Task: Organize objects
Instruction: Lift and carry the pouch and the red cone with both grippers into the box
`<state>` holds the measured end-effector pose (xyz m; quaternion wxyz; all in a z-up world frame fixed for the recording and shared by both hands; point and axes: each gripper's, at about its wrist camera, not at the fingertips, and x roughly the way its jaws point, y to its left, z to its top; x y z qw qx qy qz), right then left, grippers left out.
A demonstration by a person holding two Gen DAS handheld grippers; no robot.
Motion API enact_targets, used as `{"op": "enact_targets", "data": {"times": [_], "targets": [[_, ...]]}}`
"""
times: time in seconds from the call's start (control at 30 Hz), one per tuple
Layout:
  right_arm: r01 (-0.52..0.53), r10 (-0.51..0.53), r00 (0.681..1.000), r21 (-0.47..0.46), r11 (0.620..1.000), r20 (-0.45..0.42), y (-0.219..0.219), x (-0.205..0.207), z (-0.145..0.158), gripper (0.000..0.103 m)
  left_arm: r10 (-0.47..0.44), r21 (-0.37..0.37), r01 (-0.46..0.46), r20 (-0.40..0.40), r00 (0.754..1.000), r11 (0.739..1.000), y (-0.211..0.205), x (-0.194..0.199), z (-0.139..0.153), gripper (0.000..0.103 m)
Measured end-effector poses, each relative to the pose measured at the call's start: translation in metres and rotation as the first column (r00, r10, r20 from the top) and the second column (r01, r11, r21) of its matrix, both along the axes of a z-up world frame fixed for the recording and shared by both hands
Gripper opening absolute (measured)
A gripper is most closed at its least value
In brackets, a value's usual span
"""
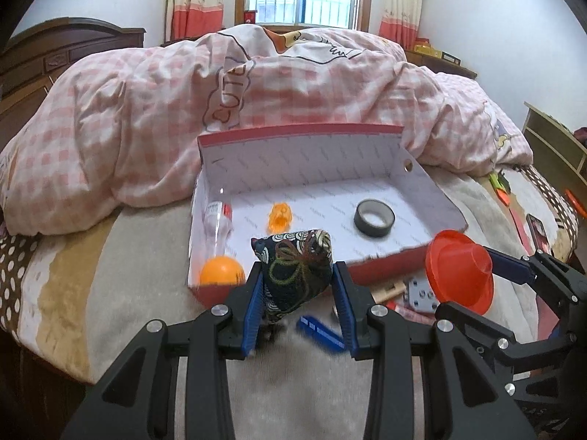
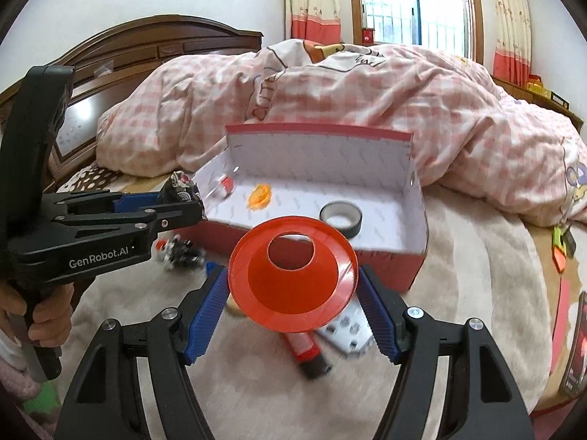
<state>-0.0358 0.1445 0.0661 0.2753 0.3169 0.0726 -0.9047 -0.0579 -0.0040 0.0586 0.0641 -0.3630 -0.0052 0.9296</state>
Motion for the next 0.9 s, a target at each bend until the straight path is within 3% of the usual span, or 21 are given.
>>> {"op": "enact_targets", "data": {"times": [0.33,0.77,0.9], "targets": [[0.013,-0.012,1.000,0.024,1.000,-0.019,-0.005,-0.055,0.012,0.071,0.025,-0.006,-0.025,0.002,1.000,1.000,0.003,-0.049,-0.001,0.035],[0.034,-0.038,0.995,0.047,0.998,0.092,-0.018,-0.128,-0.001,0.072,0.015,-0.012,-0.014,0.049,0.999,1.000,0.007,-0.100,-0.022,0.035],[0.016,-0.027,0.992,0.095,0.995,0.119,-0.033,-0.144,-0.008,0.072,0.011,-0.012,-0.010,0.070,0.997,1.000,0.009,-0.114,-0.028,0.036]]}}
